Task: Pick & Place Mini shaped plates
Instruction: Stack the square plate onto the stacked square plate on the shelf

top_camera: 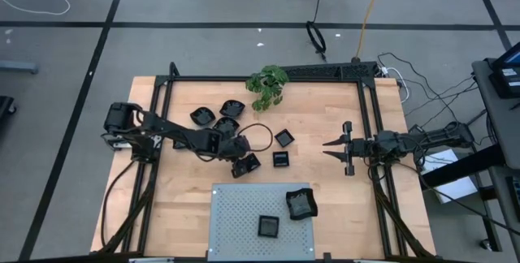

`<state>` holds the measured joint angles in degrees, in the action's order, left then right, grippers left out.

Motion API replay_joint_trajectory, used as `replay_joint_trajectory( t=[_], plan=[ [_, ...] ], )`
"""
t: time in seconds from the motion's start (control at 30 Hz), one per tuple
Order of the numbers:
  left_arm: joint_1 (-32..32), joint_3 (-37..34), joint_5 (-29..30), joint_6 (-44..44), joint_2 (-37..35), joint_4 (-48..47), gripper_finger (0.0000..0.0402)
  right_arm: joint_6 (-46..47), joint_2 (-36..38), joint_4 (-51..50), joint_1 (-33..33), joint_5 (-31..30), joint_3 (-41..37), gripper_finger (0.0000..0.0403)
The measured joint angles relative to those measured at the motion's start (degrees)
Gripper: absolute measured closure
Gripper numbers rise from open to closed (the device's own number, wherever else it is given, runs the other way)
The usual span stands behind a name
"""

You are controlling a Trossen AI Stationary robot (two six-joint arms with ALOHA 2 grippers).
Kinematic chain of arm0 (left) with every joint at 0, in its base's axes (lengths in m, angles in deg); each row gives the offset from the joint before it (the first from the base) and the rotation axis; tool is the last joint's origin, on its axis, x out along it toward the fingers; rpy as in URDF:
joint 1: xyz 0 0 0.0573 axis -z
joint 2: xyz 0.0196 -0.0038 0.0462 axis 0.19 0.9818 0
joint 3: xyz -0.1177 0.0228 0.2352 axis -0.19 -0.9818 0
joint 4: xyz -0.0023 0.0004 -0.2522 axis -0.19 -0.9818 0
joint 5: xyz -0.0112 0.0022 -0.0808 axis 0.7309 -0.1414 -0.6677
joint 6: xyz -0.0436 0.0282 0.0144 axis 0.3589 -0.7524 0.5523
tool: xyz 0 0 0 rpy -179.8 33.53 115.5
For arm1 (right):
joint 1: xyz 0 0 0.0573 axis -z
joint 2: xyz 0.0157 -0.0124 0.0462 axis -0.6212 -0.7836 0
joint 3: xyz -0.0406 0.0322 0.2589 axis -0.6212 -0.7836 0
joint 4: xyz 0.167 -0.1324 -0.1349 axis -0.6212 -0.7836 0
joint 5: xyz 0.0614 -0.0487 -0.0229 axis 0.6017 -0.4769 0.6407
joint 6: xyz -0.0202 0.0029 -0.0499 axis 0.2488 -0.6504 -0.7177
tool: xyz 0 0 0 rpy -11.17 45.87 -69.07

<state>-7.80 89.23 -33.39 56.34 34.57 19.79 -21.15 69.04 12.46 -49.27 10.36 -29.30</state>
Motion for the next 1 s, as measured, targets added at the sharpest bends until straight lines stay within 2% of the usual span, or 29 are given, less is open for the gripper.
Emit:
replay_joint_trajectory(
  t=[1.0],
  plan=[
    [-0.6,-0.1,1.1,0.4,1.1,-0.7,0.0158,0.0,-0.1,0.0,0.0,0.0,0.0,0.0308]
  ],
)
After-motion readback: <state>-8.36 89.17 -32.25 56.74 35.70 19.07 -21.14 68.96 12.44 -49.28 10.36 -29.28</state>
